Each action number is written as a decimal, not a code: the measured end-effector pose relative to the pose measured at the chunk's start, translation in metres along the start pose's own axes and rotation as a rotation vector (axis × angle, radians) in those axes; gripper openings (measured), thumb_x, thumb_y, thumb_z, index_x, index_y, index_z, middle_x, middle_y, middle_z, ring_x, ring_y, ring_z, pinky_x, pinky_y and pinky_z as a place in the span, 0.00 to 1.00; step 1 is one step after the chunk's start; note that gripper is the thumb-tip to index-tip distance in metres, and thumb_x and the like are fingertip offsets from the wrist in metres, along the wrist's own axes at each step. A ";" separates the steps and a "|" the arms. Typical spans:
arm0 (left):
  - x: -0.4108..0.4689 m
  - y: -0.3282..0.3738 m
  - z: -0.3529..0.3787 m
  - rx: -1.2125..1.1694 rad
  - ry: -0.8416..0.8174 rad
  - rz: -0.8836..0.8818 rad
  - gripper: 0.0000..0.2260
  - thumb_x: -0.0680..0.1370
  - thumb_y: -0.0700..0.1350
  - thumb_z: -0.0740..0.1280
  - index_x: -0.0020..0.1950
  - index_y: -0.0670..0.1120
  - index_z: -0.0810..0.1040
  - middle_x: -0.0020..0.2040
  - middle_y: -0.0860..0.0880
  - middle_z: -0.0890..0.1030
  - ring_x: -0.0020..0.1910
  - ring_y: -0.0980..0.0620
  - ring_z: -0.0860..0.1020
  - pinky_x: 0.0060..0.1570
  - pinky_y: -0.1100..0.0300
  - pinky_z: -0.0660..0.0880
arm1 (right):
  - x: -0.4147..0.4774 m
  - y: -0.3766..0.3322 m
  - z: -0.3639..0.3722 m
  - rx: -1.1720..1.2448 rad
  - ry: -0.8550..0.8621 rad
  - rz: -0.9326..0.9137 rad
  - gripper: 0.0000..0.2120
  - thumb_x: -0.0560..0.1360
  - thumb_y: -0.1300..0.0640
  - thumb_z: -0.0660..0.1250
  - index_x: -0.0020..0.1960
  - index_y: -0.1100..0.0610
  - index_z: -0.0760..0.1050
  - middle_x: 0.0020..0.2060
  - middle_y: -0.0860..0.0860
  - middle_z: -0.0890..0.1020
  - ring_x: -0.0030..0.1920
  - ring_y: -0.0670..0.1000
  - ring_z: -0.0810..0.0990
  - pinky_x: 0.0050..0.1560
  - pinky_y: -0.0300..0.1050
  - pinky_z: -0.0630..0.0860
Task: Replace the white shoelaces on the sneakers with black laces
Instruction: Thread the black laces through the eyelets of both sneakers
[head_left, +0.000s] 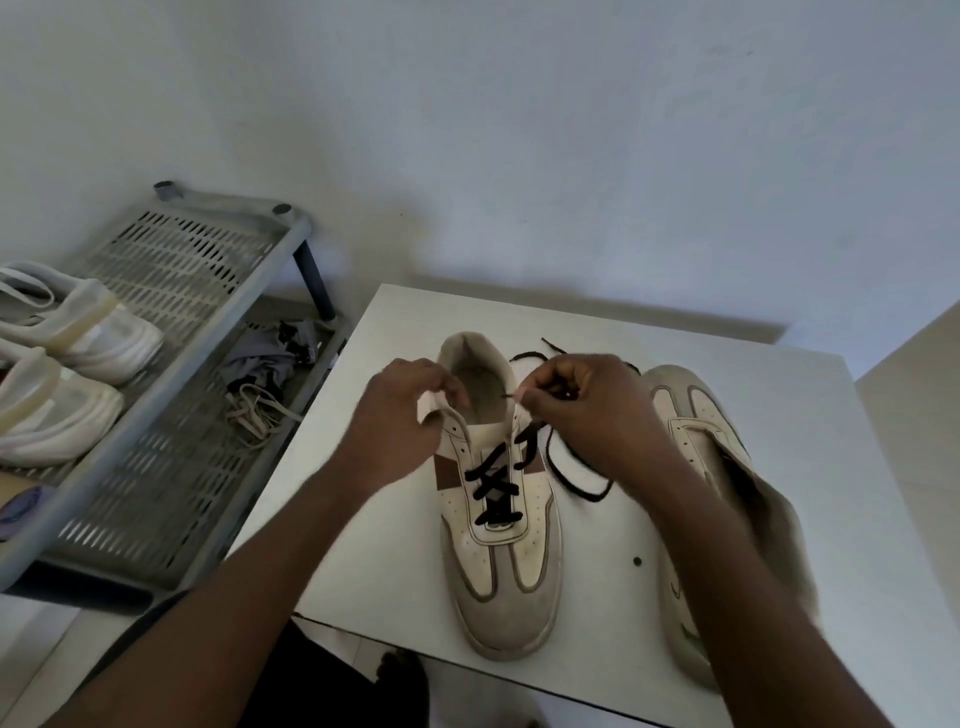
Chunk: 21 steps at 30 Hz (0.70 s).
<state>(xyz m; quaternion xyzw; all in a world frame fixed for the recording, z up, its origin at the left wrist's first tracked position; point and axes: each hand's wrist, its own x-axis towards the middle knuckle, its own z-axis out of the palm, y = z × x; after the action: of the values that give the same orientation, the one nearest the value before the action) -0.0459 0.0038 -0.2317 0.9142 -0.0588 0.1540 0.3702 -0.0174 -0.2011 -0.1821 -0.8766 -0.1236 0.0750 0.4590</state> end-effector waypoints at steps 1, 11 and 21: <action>-0.001 -0.005 -0.004 0.079 -0.082 -0.005 0.21 0.65 0.29 0.71 0.50 0.52 0.82 0.52 0.57 0.80 0.52 0.53 0.74 0.53 0.54 0.72 | -0.001 0.001 0.009 -0.050 -0.035 0.001 0.04 0.75 0.53 0.70 0.41 0.49 0.80 0.35 0.44 0.83 0.37 0.42 0.81 0.41 0.40 0.80; -0.006 -0.016 -0.001 0.015 -0.299 0.023 0.16 0.67 0.30 0.74 0.49 0.46 0.81 0.48 0.56 0.79 0.42 0.63 0.76 0.40 0.73 0.71 | -0.010 0.014 0.061 -0.486 -0.040 -0.131 0.05 0.80 0.55 0.60 0.52 0.52 0.75 0.44 0.47 0.78 0.42 0.48 0.76 0.41 0.43 0.74; -0.007 -0.019 -0.005 -0.052 -0.324 -0.002 0.13 0.70 0.31 0.73 0.52 0.42 0.81 0.49 0.53 0.79 0.43 0.58 0.77 0.45 0.63 0.76 | -0.008 0.025 0.080 -0.398 -0.064 -0.094 0.06 0.76 0.61 0.62 0.48 0.51 0.74 0.42 0.47 0.77 0.43 0.50 0.77 0.41 0.49 0.78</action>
<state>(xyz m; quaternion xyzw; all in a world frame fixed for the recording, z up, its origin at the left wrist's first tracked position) -0.0492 0.0203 -0.2429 0.9172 -0.1205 0.0025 0.3796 -0.0408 -0.1543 -0.2476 -0.9404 -0.1914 0.0552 0.2755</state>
